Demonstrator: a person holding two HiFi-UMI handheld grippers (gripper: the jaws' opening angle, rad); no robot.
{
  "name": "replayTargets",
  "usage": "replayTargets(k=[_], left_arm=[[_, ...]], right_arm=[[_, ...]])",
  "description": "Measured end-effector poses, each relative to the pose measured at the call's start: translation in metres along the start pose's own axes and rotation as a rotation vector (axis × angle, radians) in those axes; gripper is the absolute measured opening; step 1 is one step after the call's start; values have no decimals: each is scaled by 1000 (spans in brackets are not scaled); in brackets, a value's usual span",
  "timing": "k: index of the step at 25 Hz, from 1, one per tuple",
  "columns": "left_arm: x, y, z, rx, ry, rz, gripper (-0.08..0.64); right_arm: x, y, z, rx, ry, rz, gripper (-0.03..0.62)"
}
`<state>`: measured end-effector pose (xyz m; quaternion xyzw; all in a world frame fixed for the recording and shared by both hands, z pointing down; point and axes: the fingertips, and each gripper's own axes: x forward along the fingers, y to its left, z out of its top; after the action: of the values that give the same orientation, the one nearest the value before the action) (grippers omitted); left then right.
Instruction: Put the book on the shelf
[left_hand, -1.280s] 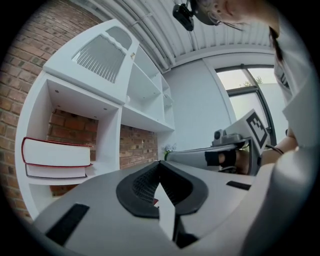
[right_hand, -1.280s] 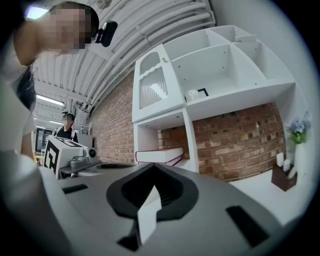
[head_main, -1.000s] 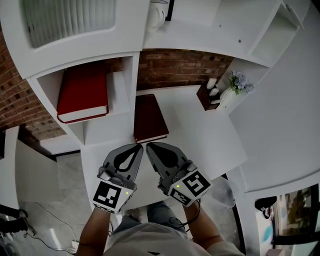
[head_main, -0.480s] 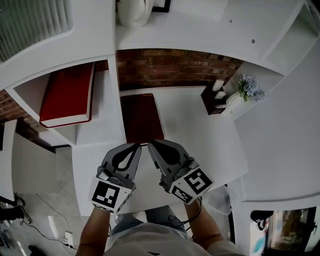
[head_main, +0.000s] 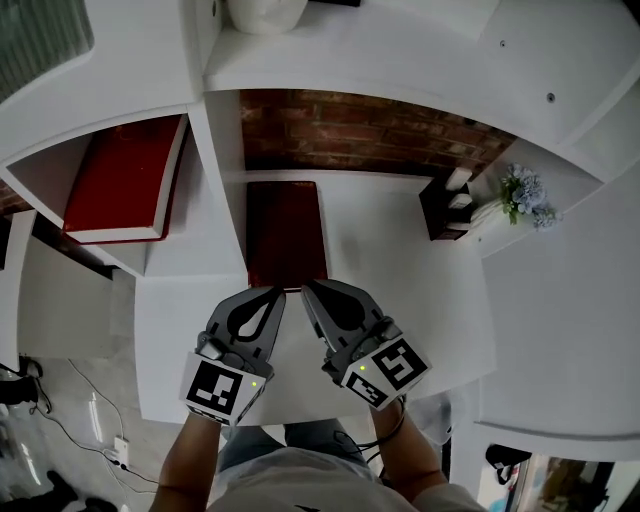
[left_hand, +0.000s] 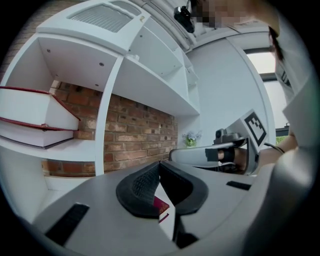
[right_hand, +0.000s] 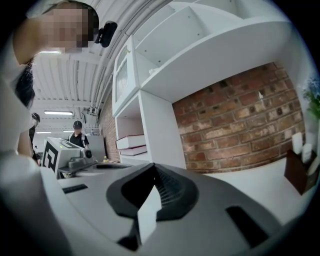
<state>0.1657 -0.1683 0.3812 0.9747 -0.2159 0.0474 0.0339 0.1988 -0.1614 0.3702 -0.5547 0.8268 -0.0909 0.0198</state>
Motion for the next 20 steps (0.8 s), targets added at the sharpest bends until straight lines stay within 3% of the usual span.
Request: replayTargets(k=[20], left_arm=[[16,22,-74,-89,126,117,15]], right_arm=[[18,-29,-69,86,123,79,11]])
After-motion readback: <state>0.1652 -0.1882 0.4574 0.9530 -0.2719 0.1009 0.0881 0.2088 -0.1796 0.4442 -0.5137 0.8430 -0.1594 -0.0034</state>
